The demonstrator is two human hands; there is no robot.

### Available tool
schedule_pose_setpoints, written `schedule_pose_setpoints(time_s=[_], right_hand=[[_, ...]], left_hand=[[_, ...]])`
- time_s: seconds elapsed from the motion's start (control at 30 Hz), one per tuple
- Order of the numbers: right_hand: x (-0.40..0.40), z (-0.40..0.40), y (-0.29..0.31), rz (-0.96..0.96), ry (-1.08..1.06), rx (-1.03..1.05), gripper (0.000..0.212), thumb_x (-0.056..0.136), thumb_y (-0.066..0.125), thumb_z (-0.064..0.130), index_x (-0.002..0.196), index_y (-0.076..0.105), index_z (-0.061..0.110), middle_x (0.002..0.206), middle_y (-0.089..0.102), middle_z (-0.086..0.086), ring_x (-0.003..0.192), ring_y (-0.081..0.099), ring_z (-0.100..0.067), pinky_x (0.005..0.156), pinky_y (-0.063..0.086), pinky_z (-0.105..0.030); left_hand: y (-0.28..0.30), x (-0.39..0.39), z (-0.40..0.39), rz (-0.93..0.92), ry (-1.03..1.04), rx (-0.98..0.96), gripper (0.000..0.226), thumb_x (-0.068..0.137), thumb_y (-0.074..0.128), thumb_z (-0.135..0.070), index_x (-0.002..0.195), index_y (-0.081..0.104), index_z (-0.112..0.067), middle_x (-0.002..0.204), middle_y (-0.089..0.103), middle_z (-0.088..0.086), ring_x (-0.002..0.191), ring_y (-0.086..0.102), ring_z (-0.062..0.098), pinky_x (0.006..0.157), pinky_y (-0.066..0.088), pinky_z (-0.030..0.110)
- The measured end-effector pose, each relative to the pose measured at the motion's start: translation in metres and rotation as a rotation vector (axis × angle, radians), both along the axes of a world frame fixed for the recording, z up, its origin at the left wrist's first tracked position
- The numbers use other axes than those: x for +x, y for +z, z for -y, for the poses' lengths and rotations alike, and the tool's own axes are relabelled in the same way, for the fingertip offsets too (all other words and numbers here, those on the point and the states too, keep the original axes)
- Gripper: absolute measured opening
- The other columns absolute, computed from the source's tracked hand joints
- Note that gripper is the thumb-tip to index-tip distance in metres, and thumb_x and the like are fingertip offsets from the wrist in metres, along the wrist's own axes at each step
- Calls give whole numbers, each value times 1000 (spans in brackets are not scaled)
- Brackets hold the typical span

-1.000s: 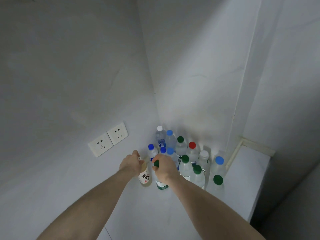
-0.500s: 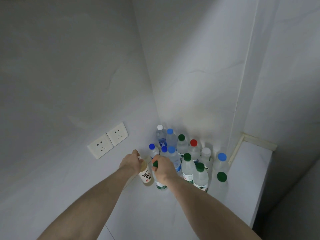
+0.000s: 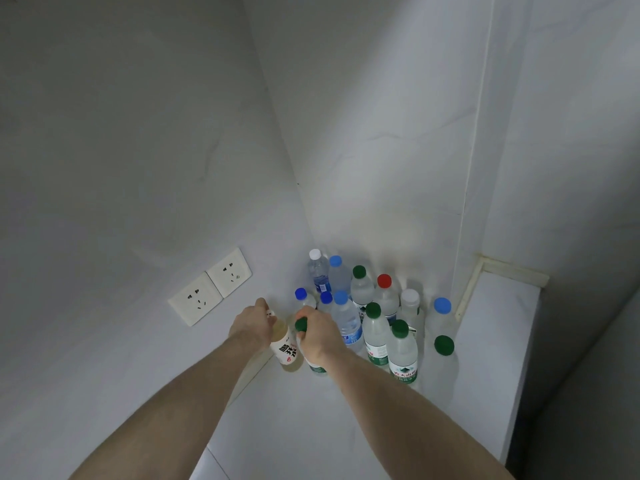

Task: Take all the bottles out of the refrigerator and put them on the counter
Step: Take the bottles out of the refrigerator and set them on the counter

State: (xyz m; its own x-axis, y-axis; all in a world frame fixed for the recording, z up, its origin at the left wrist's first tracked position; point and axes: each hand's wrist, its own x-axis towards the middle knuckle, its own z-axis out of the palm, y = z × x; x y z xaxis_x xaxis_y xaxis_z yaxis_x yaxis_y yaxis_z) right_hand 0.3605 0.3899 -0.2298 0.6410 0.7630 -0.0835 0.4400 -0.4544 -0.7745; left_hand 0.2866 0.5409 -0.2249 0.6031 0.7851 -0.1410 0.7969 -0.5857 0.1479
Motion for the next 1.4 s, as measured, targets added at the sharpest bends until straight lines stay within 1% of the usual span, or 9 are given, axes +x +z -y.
schedule_pose_setpoints(time_s=[0.2, 0.3, 0.43, 0.63, 0.8, 0.93, 1.1, 1.27, 1.4], right_hand=[[7, 9, 13, -45, -3, -53, 50, 94, 67, 7, 141, 52, 15, 136, 60, -8, 126, 58, -27, 104, 46, -31], [2, 29, 24, -32, -7, -26, 56, 93, 66, 5, 145, 49, 17, 140, 58, -5, 130, 54, -26, 107, 44, -31], [-17, 78, 32, -36, 1, 41, 58, 92, 60, 5, 147, 49, 21, 143, 53, -1, 131, 52, -19, 110, 41, -29], [-53, 182, 46, -64, -61, 65, 53, 94, 63, 15, 143, 51, 29, 141, 52, 10, 118, 58, -11, 105, 46, -32], [-82, 279, 72, -60, -85, 57, 50, 96, 64, 23, 142, 50, 32, 141, 52, 15, 131, 49, -7, 111, 37, -24], [-108, 371, 88, -16, -48, -4, 49, 99, 57, 20, 145, 47, 35, 145, 44, 19, 135, 42, -3, 109, 29, -17], [-146, 482, 87, 3, -94, -34, 50, 95, 61, 17, 142, 52, 32, 143, 52, 13, 123, 57, -18, 104, 42, -25], [-175, 566, 89, 27, -149, -22, 48, 95, 63, 16, 140, 54, 30, 133, 52, 15, 114, 49, 4, 88, 27, 6], [-190, 616, 100, 21, -258, 30, 44, 97, 63, 23, 138, 53, 37, 130, 49, 21, 118, 43, 5, 97, 29, -10]], left_hand=[[18, -7, 9, -42, -31, 20, 39, 100, 50, -21, 139, 45, -19, 131, 55, 9, 113, 59, 32, 88, 51, 38], [28, -19, 27, 77, -62, 18, 44, 98, 48, -14, 141, 46, -20, 134, 53, 7, 118, 57, 30, 91, 49, 37], [42, -46, 67, 276, -184, -6, 34, 100, 46, -14, 133, 56, -19, 125, 58, 4, 112, 59, 26, 90, 46, 33], [55, -95, 165, 378, -379, -48, 30, 96, 57, -13, 124, 63, -23, 121, 58, -5, 110, 59, 21, 92, 44, 28], [56, -148, 253, 441, -368, -107, 29, 96, 62, -21, 124, 62, -28, 129, 55, -11, 117, 55, 16, 98, 41, 25], [58, -183, 336, 477, -334, -187, 32, 97, 62, -28, 128, 59, -32, 134, 51, -15, 104, 55, 12, 94, 40, 23], [52, -221, 434, 499, -361, -234, 33, 97, 61, -32, 130, 56, -35, 137, 47, -19, 126, 48, 6, 103, 34, 20], [50, -240, 504, 472, -433, -279, 32, 98, 60, -34, 129, 55, -38, 137, 45, -22, 128, 47, 5, 103, 33, 20], [59, -239, 543, 471, -556, -300, 31, 98, 61, -35, 128, 56, -38, 134, 45, -25, 123, 47, 1, 98, 33, 16]])
